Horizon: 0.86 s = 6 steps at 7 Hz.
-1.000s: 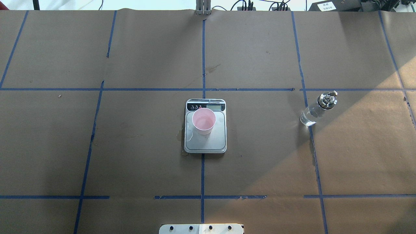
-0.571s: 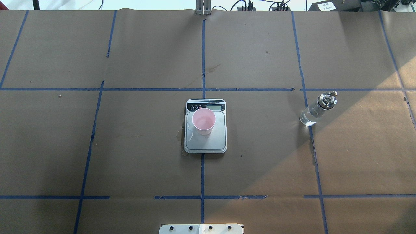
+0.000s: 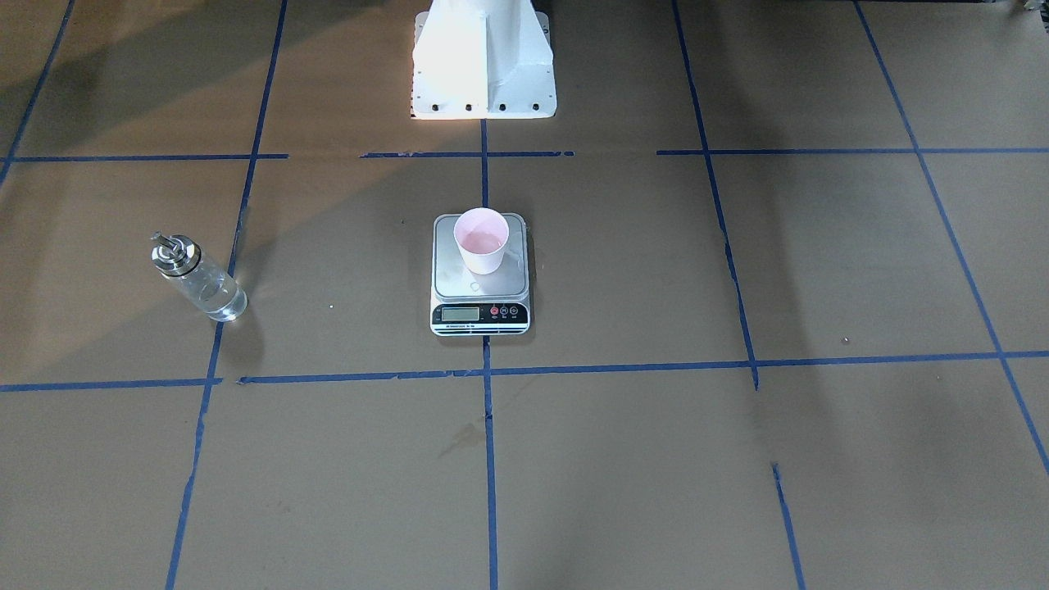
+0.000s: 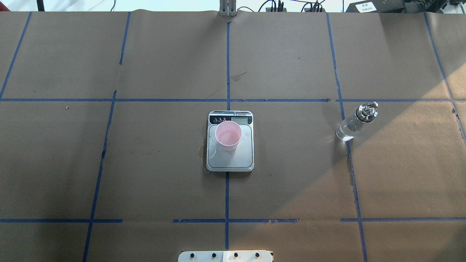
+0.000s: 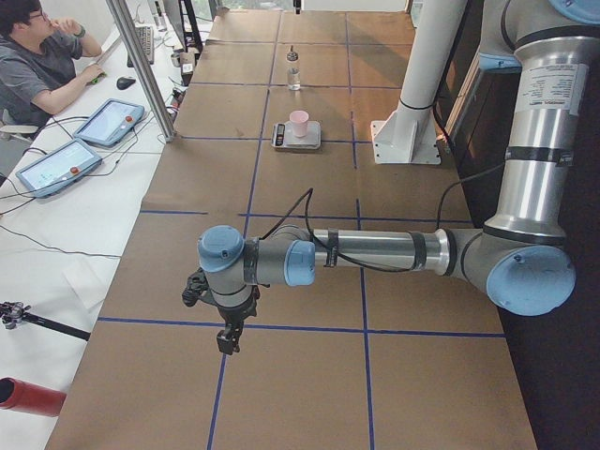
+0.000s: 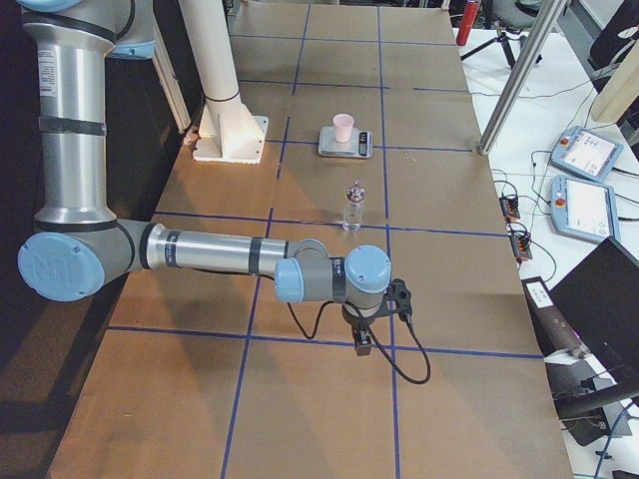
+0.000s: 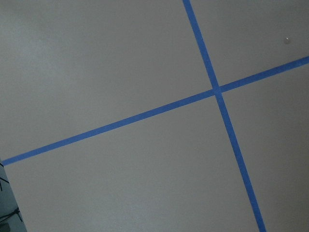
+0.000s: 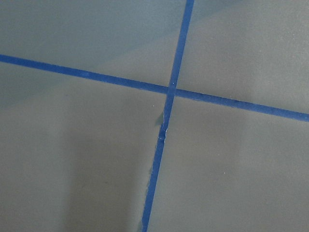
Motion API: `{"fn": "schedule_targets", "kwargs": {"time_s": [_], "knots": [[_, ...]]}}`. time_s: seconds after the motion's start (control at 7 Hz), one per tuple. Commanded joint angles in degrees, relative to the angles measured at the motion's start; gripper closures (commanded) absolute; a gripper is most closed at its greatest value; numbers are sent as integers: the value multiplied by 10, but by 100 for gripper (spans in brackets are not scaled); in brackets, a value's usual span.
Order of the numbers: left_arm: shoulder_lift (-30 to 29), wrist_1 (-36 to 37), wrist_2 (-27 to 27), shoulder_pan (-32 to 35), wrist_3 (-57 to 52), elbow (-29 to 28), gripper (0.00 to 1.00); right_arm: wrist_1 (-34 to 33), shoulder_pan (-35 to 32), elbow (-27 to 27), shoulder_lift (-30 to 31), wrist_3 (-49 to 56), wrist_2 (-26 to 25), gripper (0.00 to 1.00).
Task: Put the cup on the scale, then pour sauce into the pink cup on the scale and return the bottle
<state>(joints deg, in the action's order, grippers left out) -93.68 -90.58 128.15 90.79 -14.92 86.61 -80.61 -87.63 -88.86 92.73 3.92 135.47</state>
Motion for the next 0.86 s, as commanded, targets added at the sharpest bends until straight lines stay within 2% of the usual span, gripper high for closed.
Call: {"fn": "schedule_targets", "kwargs": {"time_s": [0.0,0.71], "knots": [[1,-15,14,0,53,12,0,35,0,-2,-10,-97,1,0],[-2,-18,14,0,53,29,0,28,-2,-57,17,-109,12,0]]}}
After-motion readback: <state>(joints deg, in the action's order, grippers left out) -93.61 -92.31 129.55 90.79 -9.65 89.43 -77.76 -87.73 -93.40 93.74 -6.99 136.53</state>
